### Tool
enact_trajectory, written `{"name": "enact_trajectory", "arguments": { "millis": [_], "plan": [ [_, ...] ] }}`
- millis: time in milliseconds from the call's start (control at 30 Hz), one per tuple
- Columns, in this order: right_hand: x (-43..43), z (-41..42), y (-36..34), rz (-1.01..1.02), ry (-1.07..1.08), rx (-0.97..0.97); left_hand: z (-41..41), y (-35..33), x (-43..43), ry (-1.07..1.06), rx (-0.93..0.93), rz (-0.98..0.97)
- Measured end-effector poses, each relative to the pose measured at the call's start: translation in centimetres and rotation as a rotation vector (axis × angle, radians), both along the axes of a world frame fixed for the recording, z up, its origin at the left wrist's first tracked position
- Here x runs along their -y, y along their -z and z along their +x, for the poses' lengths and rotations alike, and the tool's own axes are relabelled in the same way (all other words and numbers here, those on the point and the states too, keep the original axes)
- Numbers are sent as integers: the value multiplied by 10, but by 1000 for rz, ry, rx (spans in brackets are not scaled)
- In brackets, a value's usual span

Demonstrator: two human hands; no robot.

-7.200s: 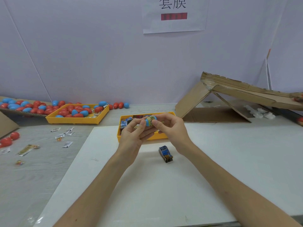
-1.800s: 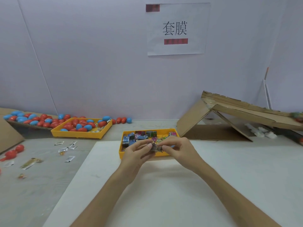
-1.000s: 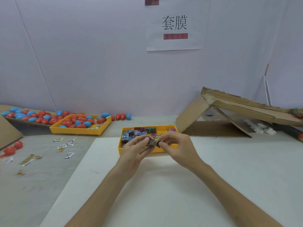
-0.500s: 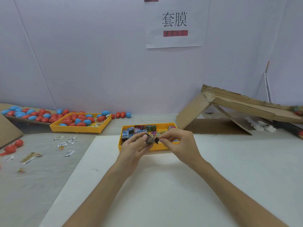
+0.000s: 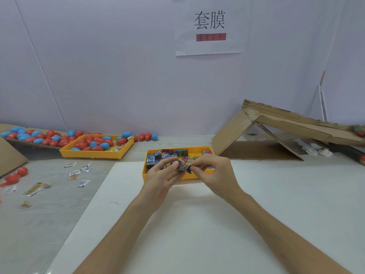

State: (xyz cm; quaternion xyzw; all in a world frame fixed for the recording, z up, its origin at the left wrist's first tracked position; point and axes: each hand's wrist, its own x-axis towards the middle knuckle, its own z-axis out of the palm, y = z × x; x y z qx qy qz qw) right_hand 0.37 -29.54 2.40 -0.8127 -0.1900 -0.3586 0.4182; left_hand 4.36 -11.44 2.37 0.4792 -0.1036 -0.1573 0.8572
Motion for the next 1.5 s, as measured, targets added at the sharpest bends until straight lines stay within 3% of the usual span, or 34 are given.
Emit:
{"name": "enact_trajectory", "arguments": {
  "millis": [233,433,733,933,1100,1200,1267,1433,1500],
  "plan": [
    [-1,-1,-1,-10,-9,11,0,-1,-1,-10,8,14],
    [8,1,-5,69,-64,-153,2,-3,-1,-45,20,34],
    [7,-1,-10,134,-72,-196,3,-3,0,-76,15,10],
    [13,-1,-14,334,-172,-274,4,-1,-1,-62,-6,-66],
    [40,2,-23,796,-217,-277,13,-4,-15,-155,-50,-164],
    [46,5,-22,892,-186,-359,8,-4,-11,-155,101,3],
    [42,7,-20,921,-178,-408,0,-2,0,-143,353,245],
    [29,6,-18,821,-162,-463,-8,17,12,23,886,770],
    [27,5,-17,766,-144,-480,-7,21,9,48,1000,915]
  ]
}}
